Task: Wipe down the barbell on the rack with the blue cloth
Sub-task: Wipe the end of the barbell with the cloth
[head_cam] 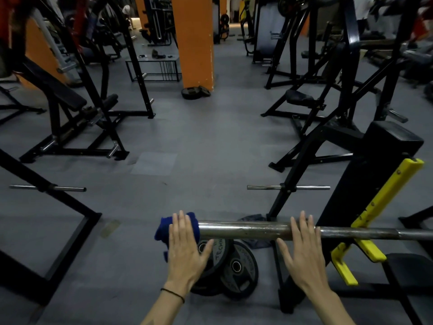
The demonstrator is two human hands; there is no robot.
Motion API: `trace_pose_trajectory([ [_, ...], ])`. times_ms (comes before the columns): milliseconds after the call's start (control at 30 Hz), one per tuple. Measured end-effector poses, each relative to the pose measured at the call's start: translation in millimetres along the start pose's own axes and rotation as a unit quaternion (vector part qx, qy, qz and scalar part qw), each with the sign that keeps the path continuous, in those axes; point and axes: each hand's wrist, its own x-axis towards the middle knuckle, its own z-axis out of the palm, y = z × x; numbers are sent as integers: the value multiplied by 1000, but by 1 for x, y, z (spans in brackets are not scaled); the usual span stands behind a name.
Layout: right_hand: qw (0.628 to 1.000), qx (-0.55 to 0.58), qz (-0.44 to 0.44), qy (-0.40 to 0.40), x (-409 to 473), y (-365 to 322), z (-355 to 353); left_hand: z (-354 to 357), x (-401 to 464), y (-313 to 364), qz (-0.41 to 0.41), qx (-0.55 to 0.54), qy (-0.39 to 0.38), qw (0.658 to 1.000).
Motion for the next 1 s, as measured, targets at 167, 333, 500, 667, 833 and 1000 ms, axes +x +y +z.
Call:
trace_pose_trajectory([
  [167, 1000, 0, -11, 3, 0, 4, -2, 13, -8, 58, 132, 12, -26, 991],
  [333, 1000, -1, -29, 6, 0, 10, -1, 2, -10, 12, 107, 13, 4, 994],
  [500, 999, 2, -36, -1, -1, 12, 1, -11, -12, -30, 21, 21, 7, 1000],
  [667, 999, -1, -39, -14, -1, 16, 1, 8, -13, 36, 81, -7, -16, 997],
  [833, 998, -17, -66, -17, -2, 23, 2, 3, -15, 16, 119, 20, -3, 993],
  [1000, 989, -66, -131, 13, -2, 10, 0, -2, -16, -22, 42, 32, 28, 998],
])
